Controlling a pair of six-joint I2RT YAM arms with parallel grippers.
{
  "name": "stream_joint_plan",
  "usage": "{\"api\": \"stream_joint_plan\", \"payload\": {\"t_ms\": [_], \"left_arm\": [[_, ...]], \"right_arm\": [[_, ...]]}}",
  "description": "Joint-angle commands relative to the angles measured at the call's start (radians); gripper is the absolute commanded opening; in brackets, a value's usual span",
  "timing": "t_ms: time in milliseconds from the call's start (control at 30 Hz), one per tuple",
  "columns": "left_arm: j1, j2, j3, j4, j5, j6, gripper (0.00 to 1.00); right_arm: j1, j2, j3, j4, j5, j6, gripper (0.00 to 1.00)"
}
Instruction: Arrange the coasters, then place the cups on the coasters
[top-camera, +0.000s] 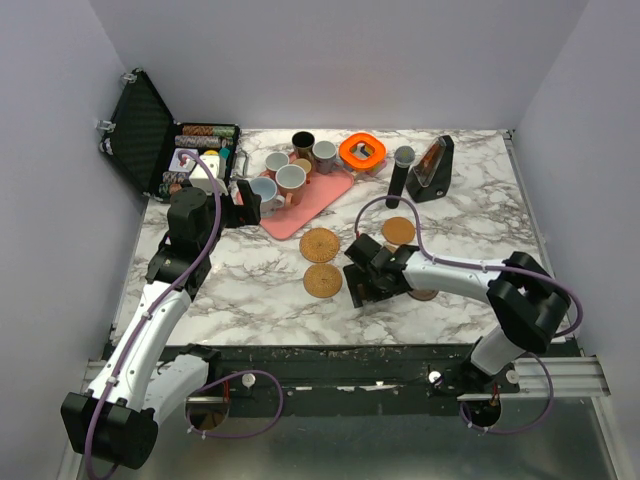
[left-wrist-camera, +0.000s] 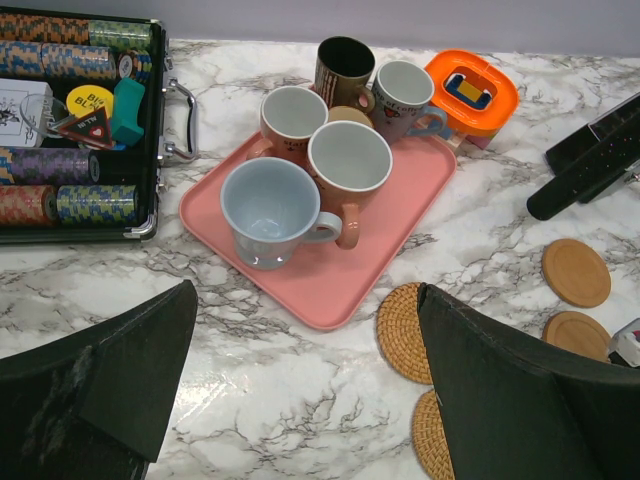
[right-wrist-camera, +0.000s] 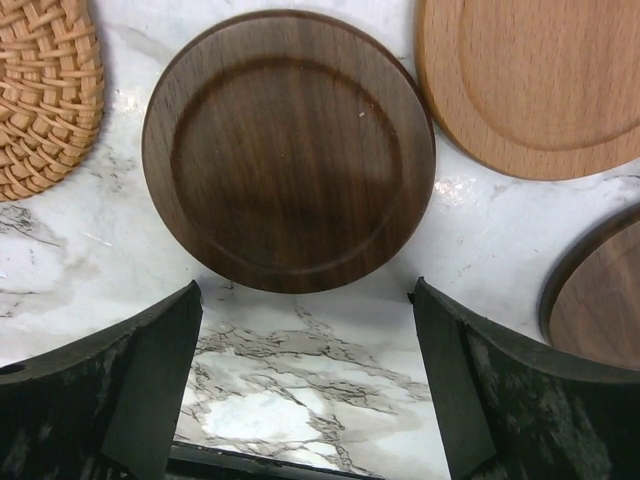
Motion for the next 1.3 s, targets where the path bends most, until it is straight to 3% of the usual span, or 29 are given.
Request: {"api": "stream_joint_plan", "payload": {"t_ms": [0,233,467,1267], "left_arm": [[-0.003,-0.003,-0.008,0.01,-0.016,-0.007,0.99],[-0.003,-0.003,-0.009,0.01,-0.015,-0.007,0.99],[-0.003,-0.004,-0.009,0.01,-0.019,-0.007,0.99],[-0.003,-0.003,-0.009,0.012,-0.018,-0.007,0.99]], "right_arm": [[0.009,0.048,0.032,0.04,-0.013,0.018,0.91],[0.006,0.114,0.075,0.04,0.018,0.018,0.77],[-0.026,0.172,0.116,0.042,0.044,0.014,0.72],[-0.14,0.257,0.179,0.097,0.067,-0.049,0.68]]}}
